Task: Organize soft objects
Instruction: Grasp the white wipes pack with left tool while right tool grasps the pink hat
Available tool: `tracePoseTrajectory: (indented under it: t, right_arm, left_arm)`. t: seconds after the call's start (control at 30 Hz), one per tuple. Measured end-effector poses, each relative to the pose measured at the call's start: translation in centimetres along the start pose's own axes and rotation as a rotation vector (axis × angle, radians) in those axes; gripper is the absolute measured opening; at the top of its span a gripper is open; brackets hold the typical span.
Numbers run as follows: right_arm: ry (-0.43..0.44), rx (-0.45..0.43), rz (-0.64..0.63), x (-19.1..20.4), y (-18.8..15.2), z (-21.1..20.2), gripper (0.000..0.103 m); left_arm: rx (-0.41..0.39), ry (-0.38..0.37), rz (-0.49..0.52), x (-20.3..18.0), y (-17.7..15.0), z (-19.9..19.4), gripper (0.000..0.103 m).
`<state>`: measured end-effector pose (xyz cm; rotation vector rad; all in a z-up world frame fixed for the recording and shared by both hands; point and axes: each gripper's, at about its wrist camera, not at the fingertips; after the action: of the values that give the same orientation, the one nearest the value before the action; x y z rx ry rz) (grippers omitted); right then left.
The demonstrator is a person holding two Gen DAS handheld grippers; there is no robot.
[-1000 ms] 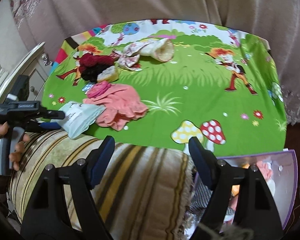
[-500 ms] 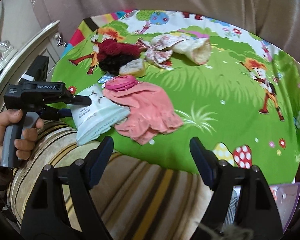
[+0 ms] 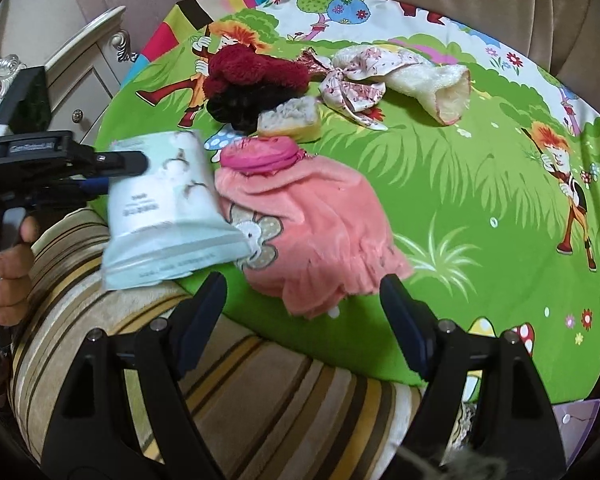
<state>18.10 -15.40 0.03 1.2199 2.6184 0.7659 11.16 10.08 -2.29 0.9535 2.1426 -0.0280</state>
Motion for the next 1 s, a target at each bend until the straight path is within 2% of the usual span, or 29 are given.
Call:
tracePoseTrajectory:
  t: [0.17, 0.43, 0.63, 0.87, 0.93, 1.0]
  right_arm:
    - [0.015, 0.002, -0.002, 0.8, 1.9, 1.5, 0.081]
    - [0.034, -0.008, -0.025, 3.0, 5.8, 4.7, 0.081]
    - [0.028, 0.028, -0.037, 3.9, 8.1, 8.2, 0.082]
    - [0.004, 0.058, -0.056, 4.2, 9.1, 11.2, 0.082]
    - [-0.005, 0.073, -0.051, 3.9, 9.1, 11.9, 0.077]
    - [-0.004, 0.084, -0.055, 4.0, 9.1, 12.4, 0.076]
  left_arm:
    - [-0.074, 0.047, 0.008, 0.6, 1.1, -1.7, 0.037]
    - [-0.125, 0.08, 0.003, 1.8, 1.9, -2.7, 0.037]
    - [-0.125, 0.073, -0.007, 2.4, 1.8, -2.7, 0.037]
    - [-0.119, 0.068, -0.018, 2.8, 1.8, -2.5, 0.037]
    - [-0.117, 0.067, -0.02, 2.8, 1.8, -2.4, 0.037]
    - [-0.118, 0.067, -0.02, 2.8, 1.8, -2.4, 0.037]
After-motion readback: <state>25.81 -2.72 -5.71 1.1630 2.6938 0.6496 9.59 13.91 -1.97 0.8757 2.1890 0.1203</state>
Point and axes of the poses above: each gripper's, at about its wrist camera, not at the fingertips, and z roughly the way its jaws point, x to its left, y to its top, and after that the axes turned 4 degrees about -x, right-handed
